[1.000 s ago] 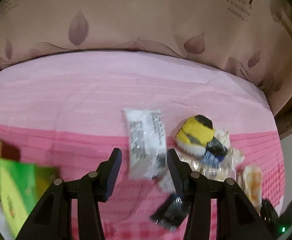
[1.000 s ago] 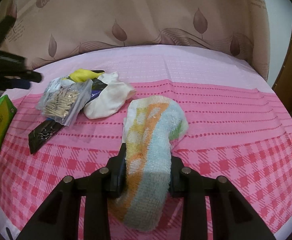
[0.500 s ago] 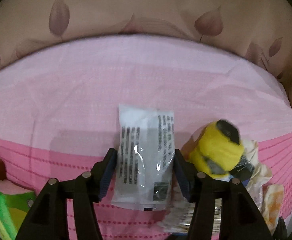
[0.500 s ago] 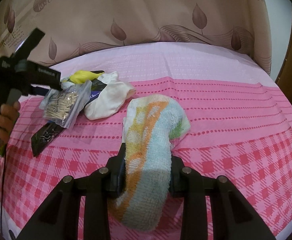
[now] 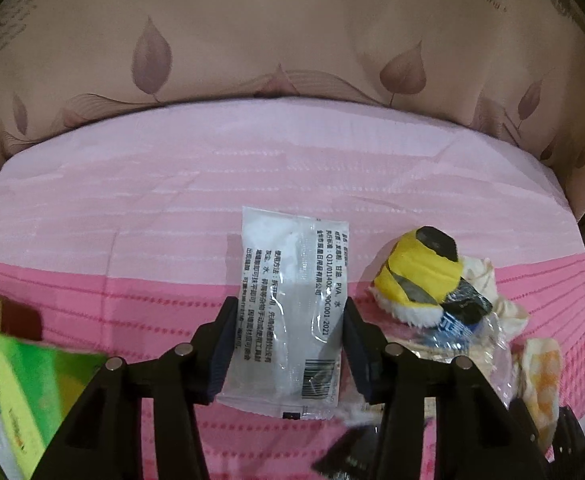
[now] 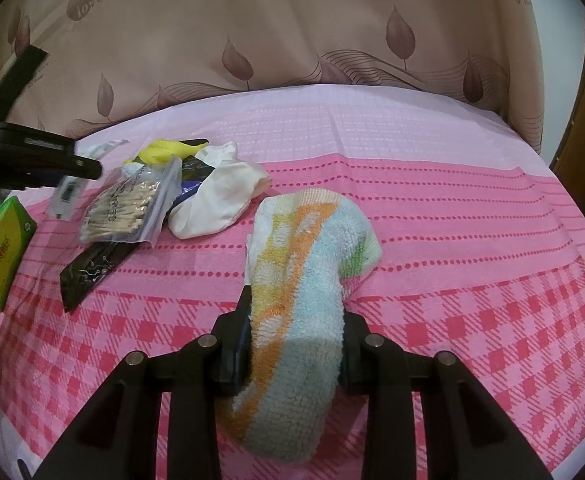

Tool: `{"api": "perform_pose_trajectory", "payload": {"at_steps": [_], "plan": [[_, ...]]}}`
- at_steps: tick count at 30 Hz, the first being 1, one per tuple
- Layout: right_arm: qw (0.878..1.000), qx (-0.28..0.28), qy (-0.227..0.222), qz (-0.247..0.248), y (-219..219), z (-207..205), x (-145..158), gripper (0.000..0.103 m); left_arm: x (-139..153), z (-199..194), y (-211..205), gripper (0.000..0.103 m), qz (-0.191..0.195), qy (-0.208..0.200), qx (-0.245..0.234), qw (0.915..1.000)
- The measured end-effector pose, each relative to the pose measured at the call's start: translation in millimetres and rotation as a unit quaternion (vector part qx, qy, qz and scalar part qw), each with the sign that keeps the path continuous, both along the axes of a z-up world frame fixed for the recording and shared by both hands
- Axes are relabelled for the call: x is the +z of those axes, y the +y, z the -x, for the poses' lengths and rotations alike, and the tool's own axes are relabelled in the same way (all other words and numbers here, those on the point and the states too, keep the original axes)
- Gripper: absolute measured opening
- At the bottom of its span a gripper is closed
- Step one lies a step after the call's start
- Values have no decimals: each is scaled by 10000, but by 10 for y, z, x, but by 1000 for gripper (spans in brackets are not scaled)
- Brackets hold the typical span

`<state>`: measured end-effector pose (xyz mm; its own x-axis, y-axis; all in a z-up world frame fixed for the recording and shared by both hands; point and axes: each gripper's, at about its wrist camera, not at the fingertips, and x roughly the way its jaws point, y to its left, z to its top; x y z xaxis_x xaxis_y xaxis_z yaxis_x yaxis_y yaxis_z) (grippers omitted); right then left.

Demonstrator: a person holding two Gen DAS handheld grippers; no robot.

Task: Organize soft objects
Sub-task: 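Grasp the white printed packet with the left tool while the right tool holds the towel, then carry the white packet into the gold tin and open the left tool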

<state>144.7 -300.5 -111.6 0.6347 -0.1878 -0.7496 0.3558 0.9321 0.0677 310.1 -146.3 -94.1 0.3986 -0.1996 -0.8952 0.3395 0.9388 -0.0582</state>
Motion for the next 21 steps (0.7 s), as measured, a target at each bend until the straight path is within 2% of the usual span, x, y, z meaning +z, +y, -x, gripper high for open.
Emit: {"api": "perform_pose_trajectory", "payload": {"at_steps": [10,21], "plan": [[10000,15,25,89,27,1,6,30,400,365,271,50,-96,-333,63,9994],[9998,24,56,190,41,0,8,30,952,694,1113,50,-75,-736,386,9965]]}}
